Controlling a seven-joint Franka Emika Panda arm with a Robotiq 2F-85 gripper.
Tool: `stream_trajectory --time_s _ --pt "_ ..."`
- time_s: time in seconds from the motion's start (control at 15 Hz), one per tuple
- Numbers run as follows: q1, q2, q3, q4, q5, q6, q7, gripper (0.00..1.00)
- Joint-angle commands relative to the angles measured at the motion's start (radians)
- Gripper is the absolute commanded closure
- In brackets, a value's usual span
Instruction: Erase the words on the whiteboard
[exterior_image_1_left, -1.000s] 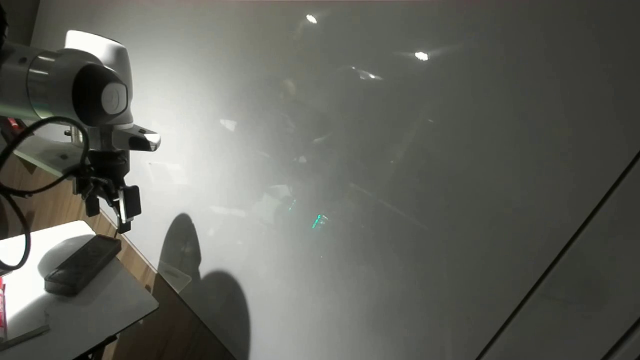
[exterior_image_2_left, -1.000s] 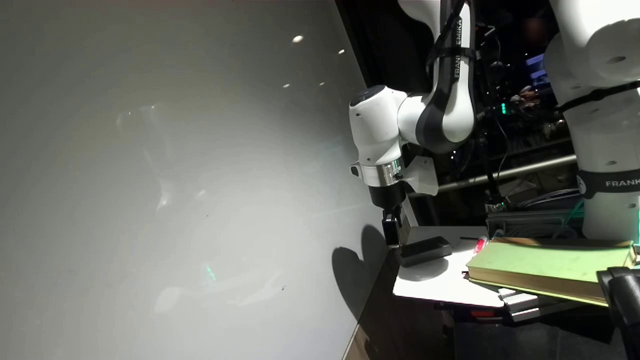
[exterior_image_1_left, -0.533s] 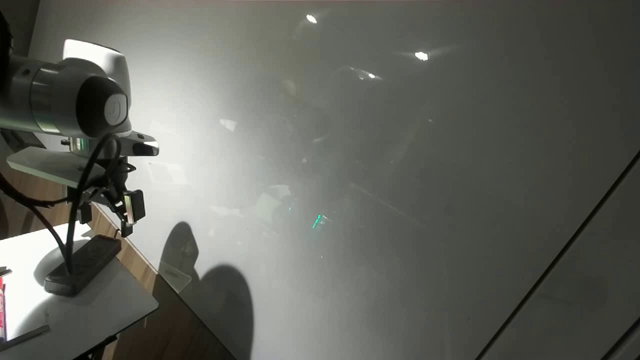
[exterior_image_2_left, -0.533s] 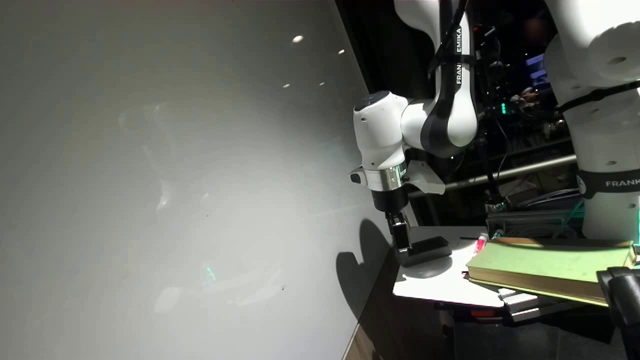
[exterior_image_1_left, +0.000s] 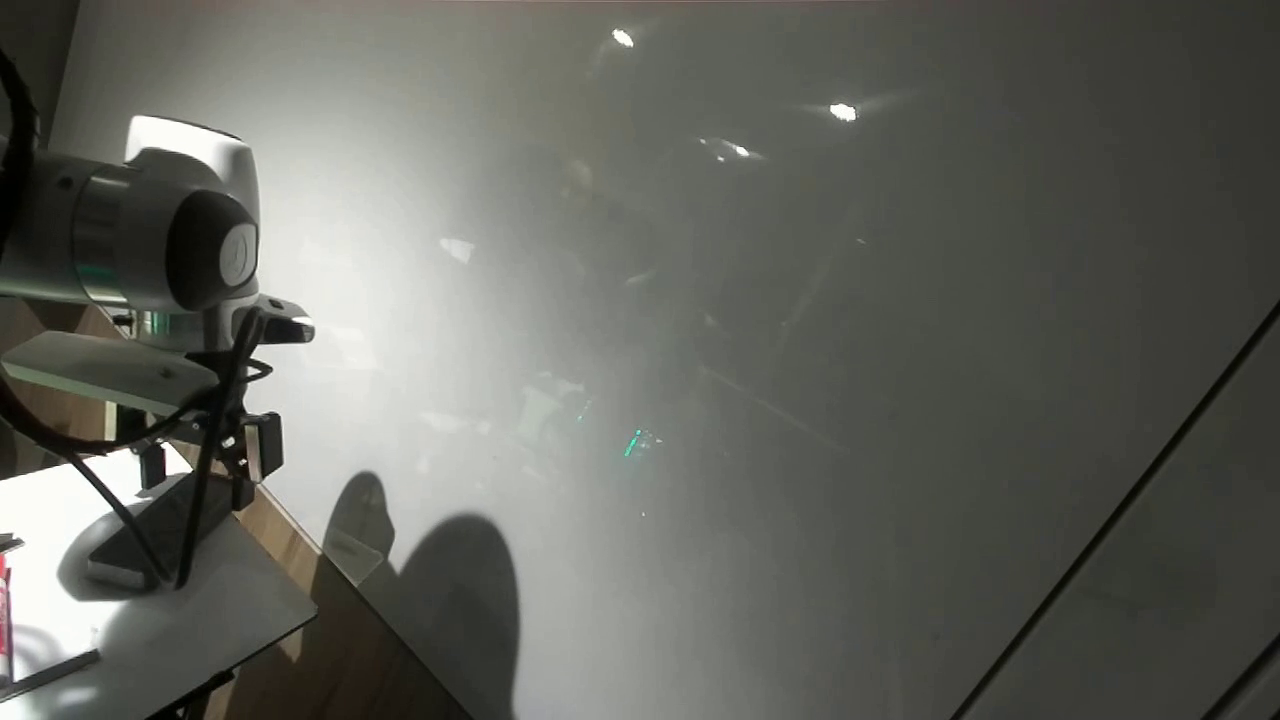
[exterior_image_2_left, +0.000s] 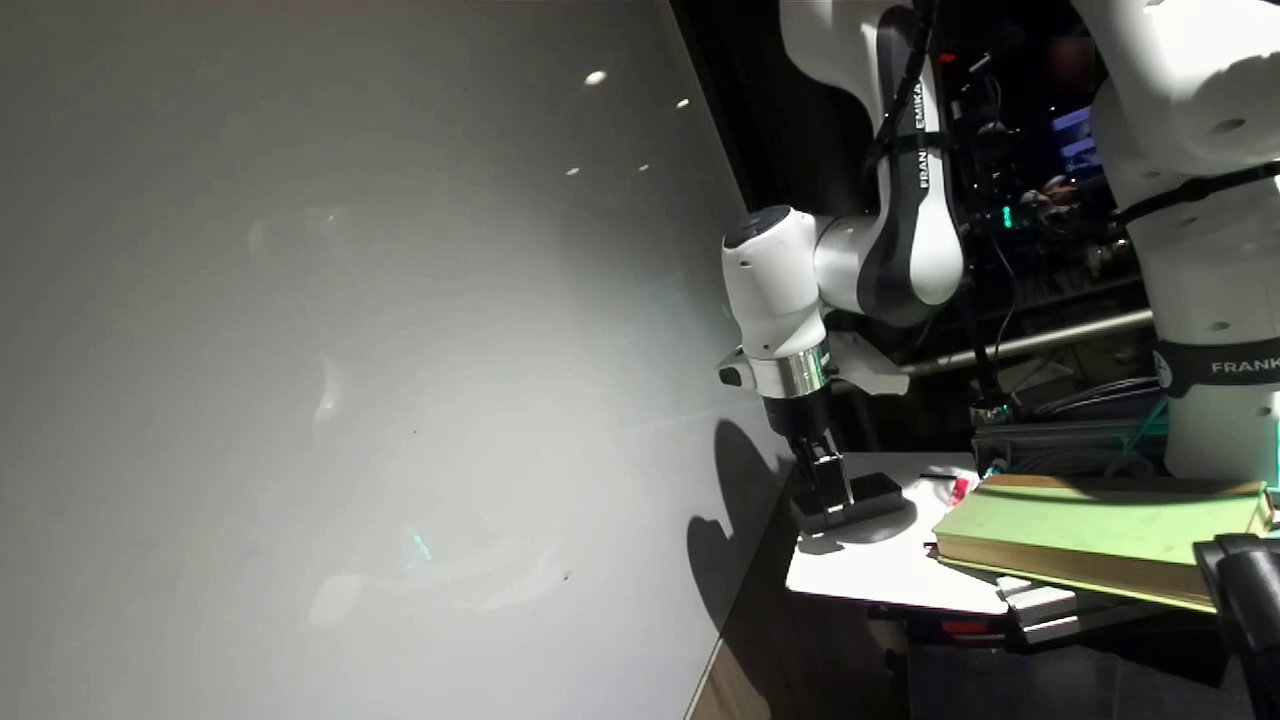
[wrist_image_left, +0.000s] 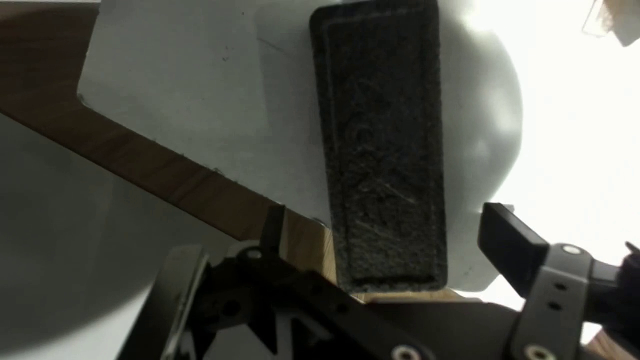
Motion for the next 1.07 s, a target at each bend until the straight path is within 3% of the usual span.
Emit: stream_trajectory --time_s 0.0,0.33,1.0 --pt "-0.024 0.021 -0.012 0.000 -0.063 0.038 0.003 0.35" --pt "-0.036 0.024 -0.009 0.000 -0.081 0.014 0.028 0.71" --pt "-0.029 0.012 0.009 0.002 0.152 -0.064 0.038 0.71"
